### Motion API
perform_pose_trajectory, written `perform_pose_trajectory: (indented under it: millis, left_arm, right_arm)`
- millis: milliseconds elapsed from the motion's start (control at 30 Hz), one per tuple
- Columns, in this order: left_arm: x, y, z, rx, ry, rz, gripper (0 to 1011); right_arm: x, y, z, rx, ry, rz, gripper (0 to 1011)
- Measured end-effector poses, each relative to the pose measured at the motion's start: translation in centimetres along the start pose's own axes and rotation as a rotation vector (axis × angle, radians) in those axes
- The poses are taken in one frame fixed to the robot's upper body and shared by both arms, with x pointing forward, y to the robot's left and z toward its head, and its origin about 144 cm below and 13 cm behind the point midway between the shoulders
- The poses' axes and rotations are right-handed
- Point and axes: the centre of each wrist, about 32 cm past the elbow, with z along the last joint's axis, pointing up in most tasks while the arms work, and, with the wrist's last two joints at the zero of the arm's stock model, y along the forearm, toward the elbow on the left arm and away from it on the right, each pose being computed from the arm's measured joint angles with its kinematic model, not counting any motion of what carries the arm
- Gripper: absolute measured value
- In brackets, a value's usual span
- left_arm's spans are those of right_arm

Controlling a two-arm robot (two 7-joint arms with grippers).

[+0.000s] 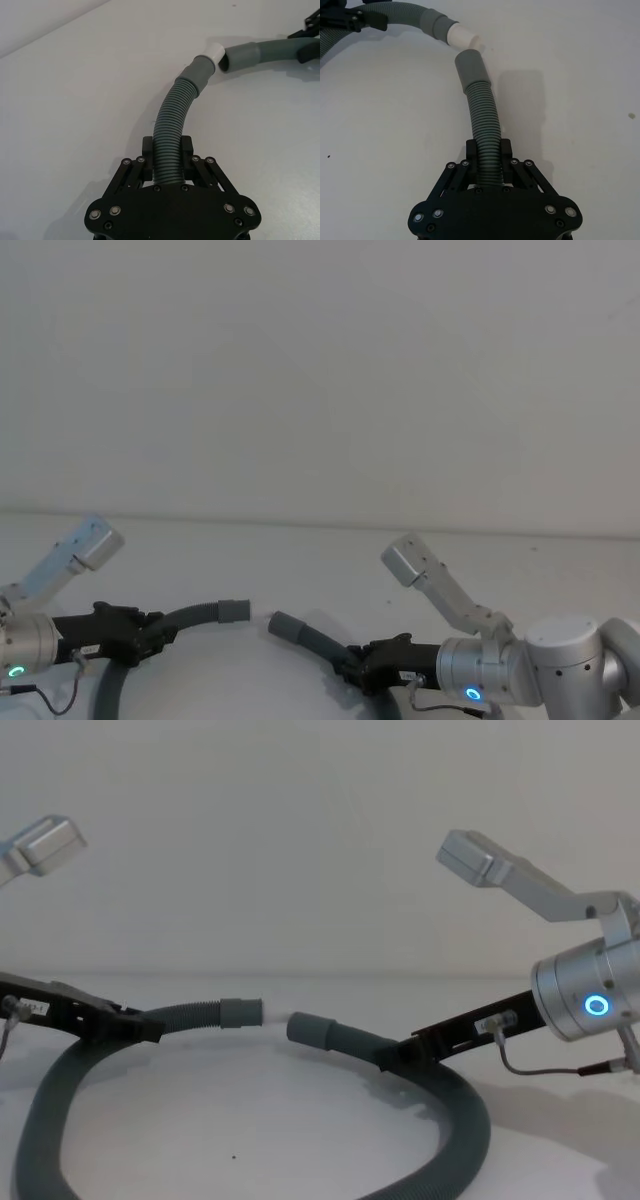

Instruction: Use both hands to pick up one end of the pipe from the table, align the ends, and insert them.

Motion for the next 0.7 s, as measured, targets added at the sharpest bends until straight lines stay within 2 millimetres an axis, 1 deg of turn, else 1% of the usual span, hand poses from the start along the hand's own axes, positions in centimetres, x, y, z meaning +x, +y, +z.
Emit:
perform_pose_trajectory:
  millis: [700]
  left_arm:
    - [0.6, 1.3, -0.1, -0.004, -0.020, -0.070, 290]
  right_arm:
    - [1.1, -0.2, -0.2, -0.001, 0.012, -0.002, 241]
